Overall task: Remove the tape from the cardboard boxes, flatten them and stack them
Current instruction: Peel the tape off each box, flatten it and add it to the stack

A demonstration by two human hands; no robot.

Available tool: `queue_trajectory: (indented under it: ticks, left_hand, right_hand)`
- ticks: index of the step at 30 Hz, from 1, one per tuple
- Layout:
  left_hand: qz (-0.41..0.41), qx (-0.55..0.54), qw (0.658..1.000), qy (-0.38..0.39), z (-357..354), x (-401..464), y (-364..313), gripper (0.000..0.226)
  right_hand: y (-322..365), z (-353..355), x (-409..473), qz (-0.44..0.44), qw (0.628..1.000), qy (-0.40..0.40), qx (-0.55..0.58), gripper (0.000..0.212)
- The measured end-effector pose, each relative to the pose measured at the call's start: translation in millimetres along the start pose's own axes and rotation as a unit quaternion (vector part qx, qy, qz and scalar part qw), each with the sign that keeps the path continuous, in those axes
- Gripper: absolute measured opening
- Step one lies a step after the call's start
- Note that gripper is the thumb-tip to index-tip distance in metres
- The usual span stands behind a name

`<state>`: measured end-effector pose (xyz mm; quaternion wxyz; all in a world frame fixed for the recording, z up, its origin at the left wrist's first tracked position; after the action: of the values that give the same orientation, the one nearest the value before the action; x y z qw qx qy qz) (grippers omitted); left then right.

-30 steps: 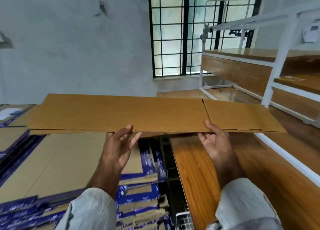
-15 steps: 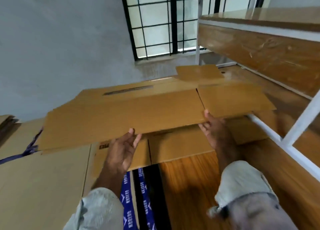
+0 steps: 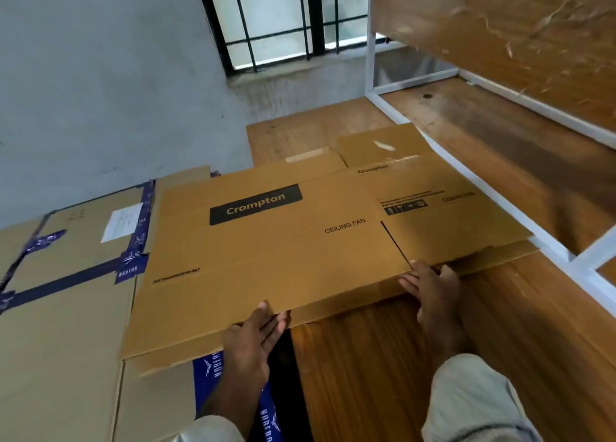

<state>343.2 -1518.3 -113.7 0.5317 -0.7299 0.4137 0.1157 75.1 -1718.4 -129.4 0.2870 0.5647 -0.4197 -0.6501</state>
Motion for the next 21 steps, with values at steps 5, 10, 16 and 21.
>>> queue_trajectory:
  ticks: [5,10,16,21]
  left_hand:
    - [0.015,0.050,0.999,0.014,6.7,-7.9,0.1,0.033]
    - [0.034,0.118,0.992,0.018,7.6,-2.0,-11.2,0.035]
    - [0.044,0.288,0.953,0.085,31.1,-16.3,-22.8,0.034]
    - [-0.297,0.482,0.814,0.128,43.8,-54.1,-48.3,0.024]
  right_hand:
    - [-5.2,1.7,-0.7,0.011,0.998,-0.044,-0.033,0.045]
    - [-2.2,-0.2,1.8,0.004,0.994,-0.040,-0.100,0.052]
    - [-4.1,13.2,-44.0,0.047,0.980,-0.082,-0.173,0.036]
    - [-33.5,1.3,-142.4,0.127,0.965,0.043,-0.226,0.022]
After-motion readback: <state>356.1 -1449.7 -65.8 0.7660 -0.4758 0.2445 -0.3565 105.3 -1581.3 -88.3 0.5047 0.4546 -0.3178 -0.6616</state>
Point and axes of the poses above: each hand's wrist, its own x-axis towards the middle knuckle, its own z-axis out of the back of the hand, y = z × x, the point moved 5 cm from there along x, towards the middle knuckle, and after that the axes turned 12 degrees about -x, right-handed, at the moved point
